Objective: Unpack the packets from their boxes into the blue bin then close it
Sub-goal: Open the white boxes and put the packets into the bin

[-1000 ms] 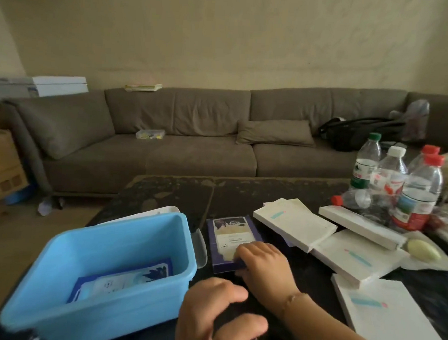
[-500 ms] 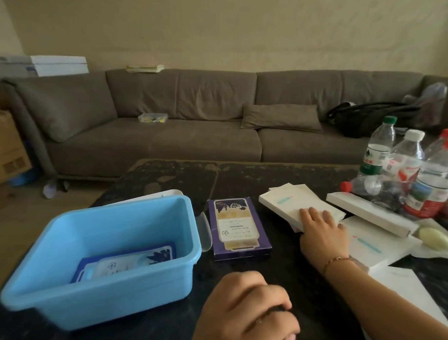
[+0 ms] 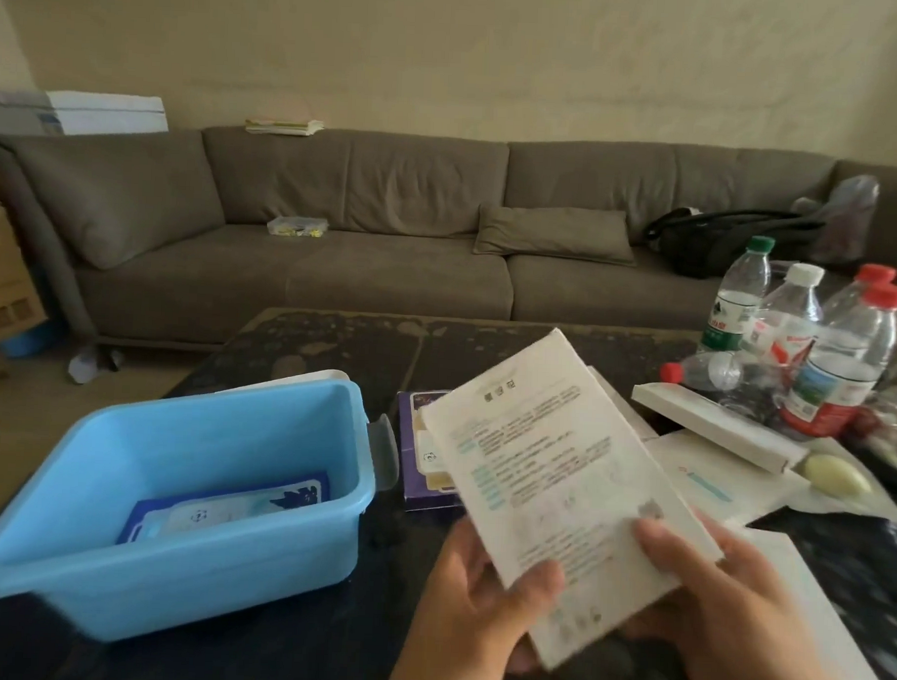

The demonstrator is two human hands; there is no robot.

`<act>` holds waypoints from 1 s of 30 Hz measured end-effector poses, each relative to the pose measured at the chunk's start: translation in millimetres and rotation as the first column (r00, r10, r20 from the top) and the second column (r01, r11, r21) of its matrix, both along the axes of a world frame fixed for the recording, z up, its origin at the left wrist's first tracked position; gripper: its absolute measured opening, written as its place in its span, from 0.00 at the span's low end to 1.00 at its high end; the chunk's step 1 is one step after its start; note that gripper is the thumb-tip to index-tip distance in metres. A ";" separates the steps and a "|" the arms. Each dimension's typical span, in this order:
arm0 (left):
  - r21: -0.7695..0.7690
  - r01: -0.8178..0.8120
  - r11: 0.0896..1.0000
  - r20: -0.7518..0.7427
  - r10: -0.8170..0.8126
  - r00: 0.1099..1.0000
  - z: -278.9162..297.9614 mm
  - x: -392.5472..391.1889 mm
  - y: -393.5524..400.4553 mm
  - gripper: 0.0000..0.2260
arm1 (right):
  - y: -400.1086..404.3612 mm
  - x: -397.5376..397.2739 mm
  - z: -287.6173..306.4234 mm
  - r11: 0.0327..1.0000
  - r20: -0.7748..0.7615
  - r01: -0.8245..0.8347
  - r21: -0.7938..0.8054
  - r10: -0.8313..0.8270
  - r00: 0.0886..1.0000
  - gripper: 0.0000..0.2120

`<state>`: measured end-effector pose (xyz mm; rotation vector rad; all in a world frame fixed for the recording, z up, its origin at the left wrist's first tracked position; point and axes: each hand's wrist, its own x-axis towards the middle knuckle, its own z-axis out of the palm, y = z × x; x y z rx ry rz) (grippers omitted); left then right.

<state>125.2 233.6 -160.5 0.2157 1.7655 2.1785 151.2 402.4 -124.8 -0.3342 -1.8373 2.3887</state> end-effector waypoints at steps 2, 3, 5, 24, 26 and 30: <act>0.102 0.040 0.994 0.020 -0.042 0.999 7.1 5.6 2.8 0.25 | -10.6 14.3 -6.5 0.970 0.049 -0.127 -0.208 0.140 0.989 0.26; 0.111 0.050 0.993 0.023 -0.053 0.998 9.1 8.1 2.3 0.20 | -11.4 16.5 -12.6 0.948 0.058 -0.163 -0.272 0.185 0.981 0.32; 0.104 0.116 0.988 0.028 -0.120 0.992 8.5 10.4 -2.4 0.16 | -9.0 14.5 -22.8 0.965 0.063 -0.176 -0.193 0.191 0.980 0.30; -0.188 0.315 0.930 0.196 -0.279 0.940 2.3 -1.9 -22.2 0.16 | 18.0 -38.1 -31.9 0.462 -0.588 0.449 0.765 0.217 0.779 0.13; -0.203 0.321 0.925 0.187 -0.285 0.940 1.2 -3.4 -23.5 0.16 | 16.7 -40.1 -34.0 0.436 -0.599 0.473 0.765 0.216 0.771 0.12; -0.234 0.326 0.916 0.177 -0.290 0.941 -1.4 -4.2 -24.0 0.16 | 16.9 -43.0 -38.1 0.405 -0.612 0.504 0.763 0.202 0.765 0.10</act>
